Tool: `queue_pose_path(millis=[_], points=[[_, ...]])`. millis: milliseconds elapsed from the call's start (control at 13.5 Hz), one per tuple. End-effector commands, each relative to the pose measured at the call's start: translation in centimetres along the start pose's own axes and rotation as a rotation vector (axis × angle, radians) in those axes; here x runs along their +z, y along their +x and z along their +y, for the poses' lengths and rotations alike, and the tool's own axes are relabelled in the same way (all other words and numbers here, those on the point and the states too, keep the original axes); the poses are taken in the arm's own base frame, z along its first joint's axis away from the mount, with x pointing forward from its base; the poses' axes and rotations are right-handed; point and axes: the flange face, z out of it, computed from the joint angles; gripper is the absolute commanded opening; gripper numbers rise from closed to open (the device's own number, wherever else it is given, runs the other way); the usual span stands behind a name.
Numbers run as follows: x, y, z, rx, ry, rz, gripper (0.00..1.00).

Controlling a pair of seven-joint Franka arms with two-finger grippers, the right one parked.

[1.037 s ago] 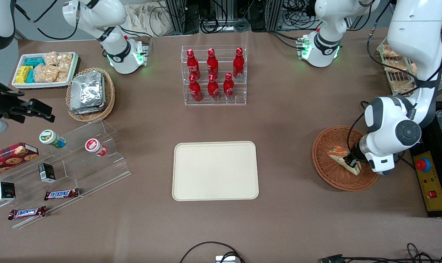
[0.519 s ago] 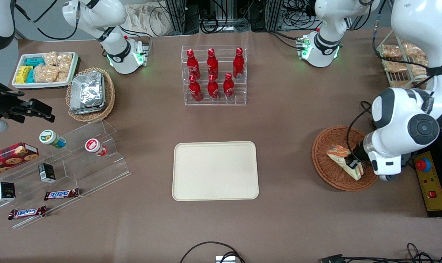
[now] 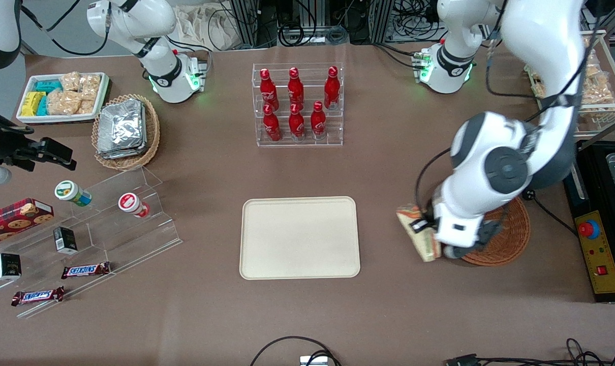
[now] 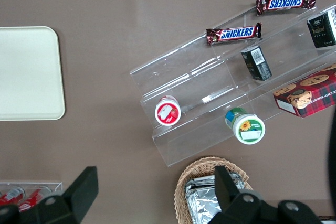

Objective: Place sandwich from basket to tray
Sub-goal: 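Carry the sandwich with the left gripper over to the cream tray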

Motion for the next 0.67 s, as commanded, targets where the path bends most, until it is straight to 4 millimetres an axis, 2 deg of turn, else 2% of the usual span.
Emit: queue_pose_path(millis=[0,74,222,444,593], points=[[3.2,-0.6,5.2,0.073,-0.036,-0.042,0.00],[5.2,-2.0,7.0,0.113,-0.042,-0.047,0.00],[9.3,-3.9,9.4,0.282,-0.063,-0.051,0.00],[13.9,-5.0,10.8,0.351,-0.091,-0.046,0.00],[16.2,-5.8,11.3,0.370,-0.085,-0.059,0.00]])
